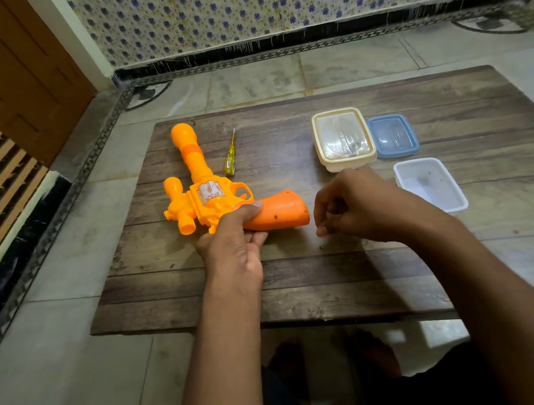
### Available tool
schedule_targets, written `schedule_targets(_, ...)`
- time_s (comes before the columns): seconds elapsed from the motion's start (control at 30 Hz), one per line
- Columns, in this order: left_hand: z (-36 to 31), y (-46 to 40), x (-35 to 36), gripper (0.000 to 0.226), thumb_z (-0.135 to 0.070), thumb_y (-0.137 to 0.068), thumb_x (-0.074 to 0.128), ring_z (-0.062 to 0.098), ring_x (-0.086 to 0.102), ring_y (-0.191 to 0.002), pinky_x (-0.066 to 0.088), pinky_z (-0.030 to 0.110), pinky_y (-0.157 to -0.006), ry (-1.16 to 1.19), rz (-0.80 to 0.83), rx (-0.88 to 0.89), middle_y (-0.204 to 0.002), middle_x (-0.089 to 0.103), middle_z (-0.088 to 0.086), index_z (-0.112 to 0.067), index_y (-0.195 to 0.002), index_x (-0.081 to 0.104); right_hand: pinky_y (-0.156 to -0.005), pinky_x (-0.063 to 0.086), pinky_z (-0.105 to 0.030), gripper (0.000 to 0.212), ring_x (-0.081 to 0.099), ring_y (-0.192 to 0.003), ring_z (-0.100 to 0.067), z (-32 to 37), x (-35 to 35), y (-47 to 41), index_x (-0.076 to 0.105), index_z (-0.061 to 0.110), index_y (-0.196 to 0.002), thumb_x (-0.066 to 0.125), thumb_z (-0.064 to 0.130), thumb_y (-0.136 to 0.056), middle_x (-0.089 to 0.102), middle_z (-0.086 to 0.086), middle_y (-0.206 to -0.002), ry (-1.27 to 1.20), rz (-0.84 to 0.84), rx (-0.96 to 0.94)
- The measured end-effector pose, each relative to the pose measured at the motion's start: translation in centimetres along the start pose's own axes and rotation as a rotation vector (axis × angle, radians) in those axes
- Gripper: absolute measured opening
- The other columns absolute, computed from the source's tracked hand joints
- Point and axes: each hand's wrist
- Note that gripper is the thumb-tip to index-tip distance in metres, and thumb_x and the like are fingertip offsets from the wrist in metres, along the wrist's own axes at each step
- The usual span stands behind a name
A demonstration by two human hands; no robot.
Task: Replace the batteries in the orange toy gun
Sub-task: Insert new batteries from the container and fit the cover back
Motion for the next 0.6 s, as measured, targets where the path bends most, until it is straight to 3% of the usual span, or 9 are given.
schedule_targets(0.07,0.1,0.1,0.1,0.039,0.016,-0.082,0.073,0.022,0.060,-0.083,0.053,0.050,-0.088,-0.001,-0.008,0.000,-0.094,0.060,0.004,-0.016,-0.093,0.053,-0.072,0.061,-0.033,0.008,0.071,-0.071,-0.007,0.1,0.1,0.2,0.077,0.023,-0.082,0.084,0.017,-0.083,0.076,0.004,-0.075,0.014,0.129,0.025)
schedule_targets(0.13,0.2,0.0,0.2,0.040,0.015,-0.082,0.073,0.022,0.060,-0.084,0.052,0.048,-0.086,0.000,-0.016,-0.006,-0.094,0.060,0.004,-0.017,-0.094,0.053,-0.080,0.063,-0.039,0.008,0.073,-0.076,-0.007,0.1,0.5,0.2,0.078,0.022,-0.084,0.085,0.018,-0.081,0.078,0.004,-0.078,0.021,0.207,0.030)
schedule_targets(0.33,0.5,-0.1,0.4,0.051,0.014,-0.081,0.073,0.022,0.060,-0.085,0.050,0.046,-0.085,-0.002,-0.025,-0.001,-0.096,0.060,0.003,-0.011,-0.121,0.052,-0.077,0.062,-0.038,0.014,0.069,-0.072,-0.006,0.3,1.0,0.0,0.078,0.022,-0.079,0.091,0.020,-0.074,0.075,0.006,-0.073,0.041,0.149,0.026)
schedule_targets(0.6,0.5,-0.6,0.3,0.050,0.012,-0.083,0.073,0.020,0.058,-0.083,0.050,0.046,-0.088,0.018,-0.034,-0.016,-0.097,0.058,0.005,-0.011,-0.122,0.051,-0.077,0.063,-0.038,0.012,0.073,-0.071,-0.005,-0.2,1.3,-0.1,0.078,0.020,-0.086,0.086,0.014,-0.078,0.077,0.005,-0.074,-0.007,0.089,0.031)
Point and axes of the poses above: each hand's wrist, its own y-axis away from the middle knuckle, its own x-axis out of the palm, z = x × y
